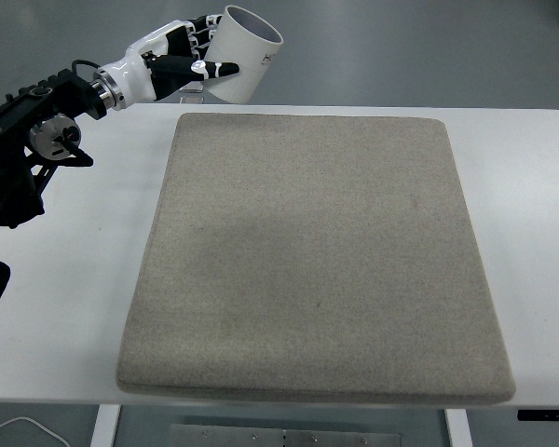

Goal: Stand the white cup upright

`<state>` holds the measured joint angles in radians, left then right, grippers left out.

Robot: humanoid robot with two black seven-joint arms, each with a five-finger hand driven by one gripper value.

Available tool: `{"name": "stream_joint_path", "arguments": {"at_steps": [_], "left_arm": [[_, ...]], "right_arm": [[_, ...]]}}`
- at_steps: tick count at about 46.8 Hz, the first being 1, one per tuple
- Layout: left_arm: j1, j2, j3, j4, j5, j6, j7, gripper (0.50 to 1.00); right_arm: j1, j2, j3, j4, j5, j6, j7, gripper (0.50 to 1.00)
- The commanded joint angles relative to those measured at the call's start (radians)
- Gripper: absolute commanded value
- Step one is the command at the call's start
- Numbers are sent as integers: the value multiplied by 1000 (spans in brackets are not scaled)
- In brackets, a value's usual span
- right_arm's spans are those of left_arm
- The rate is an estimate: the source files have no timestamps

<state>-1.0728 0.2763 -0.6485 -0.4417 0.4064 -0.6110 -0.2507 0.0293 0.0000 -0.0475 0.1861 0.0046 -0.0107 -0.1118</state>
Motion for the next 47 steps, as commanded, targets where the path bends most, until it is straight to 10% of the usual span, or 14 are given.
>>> {"name": "stream_joint_path", "arguments": {"at_steps": [1, 36, 47], "left_arm": [[20, 0, 1, 31, -46, 0, -42, 649], [209, -9, 18, 31, -107, 0, -357, 653], [218, -12, 18, 31, -29, 0, -360, 660]], "right_arm": [[0, 0, 0, 1, 0, 0, 0, 930], [0, 0, 0, 0, 0, 0, 0, 930], [0, 0, 0, 0, 0, 0, 0, 930]]}}
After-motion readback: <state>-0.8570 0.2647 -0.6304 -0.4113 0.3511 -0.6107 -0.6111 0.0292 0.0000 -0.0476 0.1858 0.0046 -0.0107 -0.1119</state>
